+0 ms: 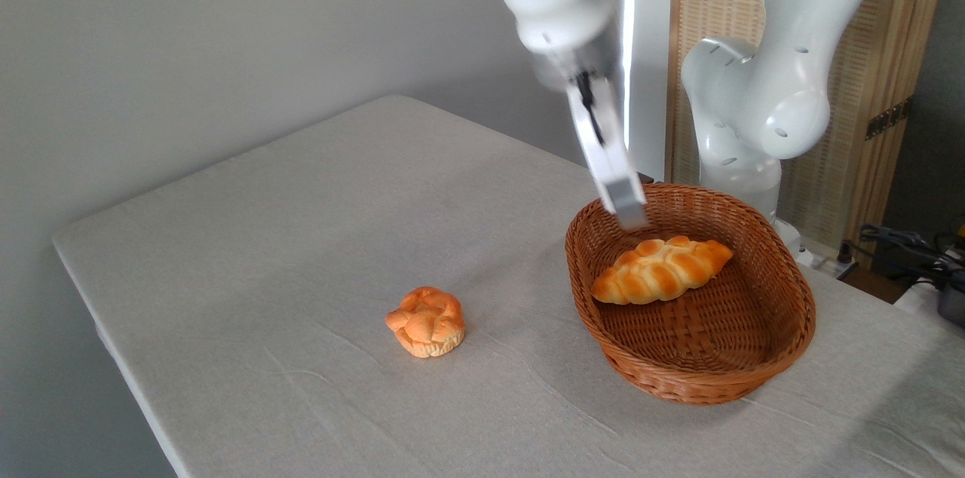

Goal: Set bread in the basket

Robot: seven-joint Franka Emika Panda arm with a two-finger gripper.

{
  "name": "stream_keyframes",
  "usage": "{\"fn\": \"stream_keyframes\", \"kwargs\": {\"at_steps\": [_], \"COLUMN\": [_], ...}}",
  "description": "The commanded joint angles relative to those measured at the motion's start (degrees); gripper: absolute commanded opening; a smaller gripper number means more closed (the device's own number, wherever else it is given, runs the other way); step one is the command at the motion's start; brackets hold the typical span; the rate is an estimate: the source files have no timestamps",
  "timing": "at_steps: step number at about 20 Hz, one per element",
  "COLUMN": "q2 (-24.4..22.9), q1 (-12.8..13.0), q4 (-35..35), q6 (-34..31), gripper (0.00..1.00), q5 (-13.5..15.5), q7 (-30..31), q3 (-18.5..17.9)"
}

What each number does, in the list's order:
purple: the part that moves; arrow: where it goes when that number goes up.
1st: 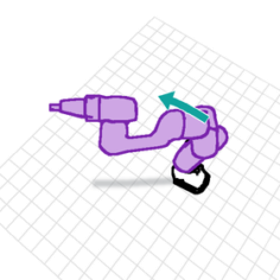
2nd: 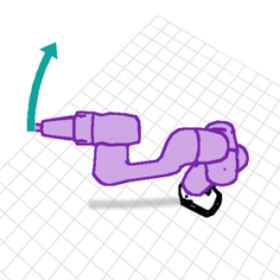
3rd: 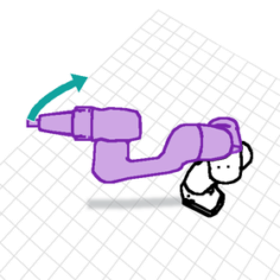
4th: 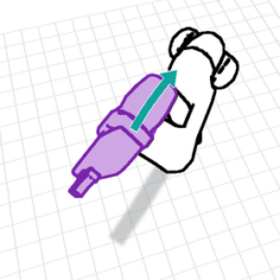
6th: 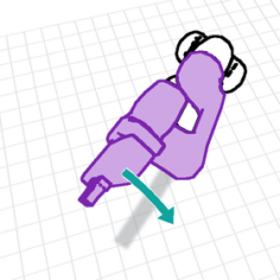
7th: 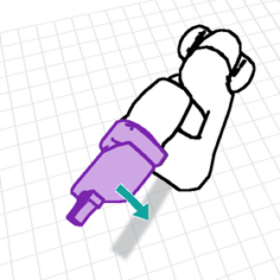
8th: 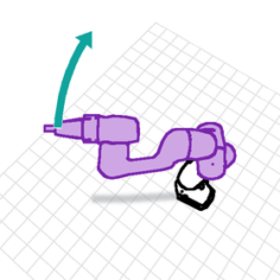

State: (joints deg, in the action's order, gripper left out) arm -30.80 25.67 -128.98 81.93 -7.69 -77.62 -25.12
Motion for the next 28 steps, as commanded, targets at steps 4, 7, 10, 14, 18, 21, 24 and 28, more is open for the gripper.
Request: {"fn": "stream_keyframes", "kwargs": {"at_steps": [4, 7, 10, 14, 18, 21, 24, 28], "q2": [23.4, 28.5, 31.23, 32.03, 31.59, 31.59, 31.59, 31.5], "q1": [0.35, 0.09, 0.0, -0.26, -9.47, -15.53, -20.04, -21.62], "q4": [34.03, 40.9, 43.9, 44.7, 43.64, 42.94, 42.59, 41.54], "q6": [-4.15, -0.64, 2.61, 6.13, 6.58, 6.14, 6.14, 6.05], "gripper": [1.0, 1.0, 1.0, 1.0, 1.0, 1.0, 1.0, 1.0], "q5": [11.55, 14.89, 15.86, 15.25, 14.99, 14.9, 10.79, 9.8], "q7": [10.1, 14.59, 21.69, 34.18, 34.99, 38.76, 39.04, 38.51], "q3": [1.21, 0.77, 0.86, 1.73, 12.52, 18.59, 23.8, 23.71]}}
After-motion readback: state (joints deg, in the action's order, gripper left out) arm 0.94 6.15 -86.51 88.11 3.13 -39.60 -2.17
